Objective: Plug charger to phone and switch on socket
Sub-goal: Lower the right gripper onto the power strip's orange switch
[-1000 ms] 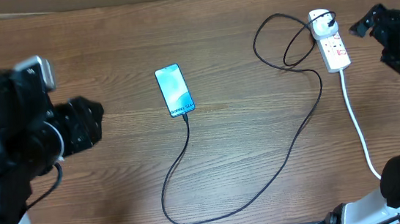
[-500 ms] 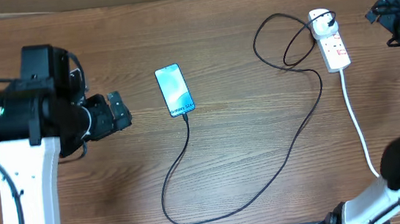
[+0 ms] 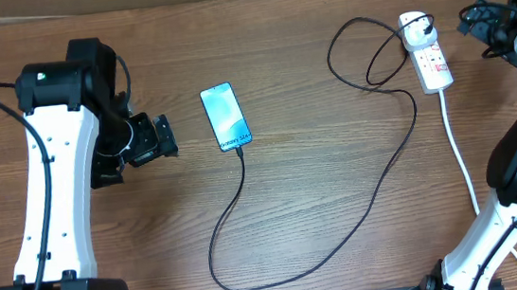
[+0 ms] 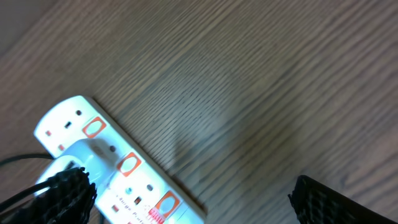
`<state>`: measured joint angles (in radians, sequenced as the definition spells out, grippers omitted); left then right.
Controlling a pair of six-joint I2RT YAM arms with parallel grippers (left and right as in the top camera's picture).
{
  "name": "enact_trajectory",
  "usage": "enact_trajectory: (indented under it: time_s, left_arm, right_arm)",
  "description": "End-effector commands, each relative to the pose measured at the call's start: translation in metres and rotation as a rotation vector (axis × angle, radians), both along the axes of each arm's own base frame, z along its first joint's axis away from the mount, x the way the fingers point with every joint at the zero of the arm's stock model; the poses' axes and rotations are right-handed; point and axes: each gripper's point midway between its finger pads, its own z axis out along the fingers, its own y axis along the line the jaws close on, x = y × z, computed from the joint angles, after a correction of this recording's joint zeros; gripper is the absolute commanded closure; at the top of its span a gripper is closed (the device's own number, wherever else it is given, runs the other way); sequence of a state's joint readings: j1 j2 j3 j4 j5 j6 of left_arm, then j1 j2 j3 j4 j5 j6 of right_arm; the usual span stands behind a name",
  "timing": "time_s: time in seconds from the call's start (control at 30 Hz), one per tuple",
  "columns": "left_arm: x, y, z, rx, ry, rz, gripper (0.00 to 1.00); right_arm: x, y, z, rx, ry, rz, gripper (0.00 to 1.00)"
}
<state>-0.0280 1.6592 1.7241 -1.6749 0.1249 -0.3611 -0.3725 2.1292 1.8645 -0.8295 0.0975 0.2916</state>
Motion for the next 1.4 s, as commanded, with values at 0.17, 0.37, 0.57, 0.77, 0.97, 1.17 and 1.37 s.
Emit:
enact_trajectory:
  time_s: [0.17,0.37,0.57,0.77,0.97,1.17,1.37]
  left_arm:
    - [0.008,-0.007,0.028,-0.040,-0.189,-0.053,0.00]
    - [-0.016,0.008,0.083,0.078,-0.440,-0.024,0.01]
    - [-0.044,0.020,0.130,0.146,-0.667,0.007,0.01]
    - [-0.054,0.023,0.133,0.157,-0.676,0.011,0.00]
    - [-0.051,0.023,0.126,0.160,-0.639,0.007,0.01]
    - [-0.054,0.023,0.119,0.163,-0.593,0.002,0.00]
    - [-0.056,0.023,0.118,0.165,-0.583,0.001,0.00]
  right_arm:
    - [0.003,0.003,-0.056,0.019,0.101,0.075,0.00]
    - [0.006,0.009,-0.074,0.054,0.114,0.106,0.00]
    - [0.007,0.014,-0.091,0.067,0.137,0.115,0.00]
    - [0.016,0.020,-0.089,0.087,0.098,0.136,0.00]
    - [0.020,0.019,-0.088,0.082,0.082,0.132,0.00]
    - [0.020,0.019,-0.088,0.083,0.083,0.131,0.00]
    - [0.023,0.021,-0.088,0.094,0.069,0.113,0.00]
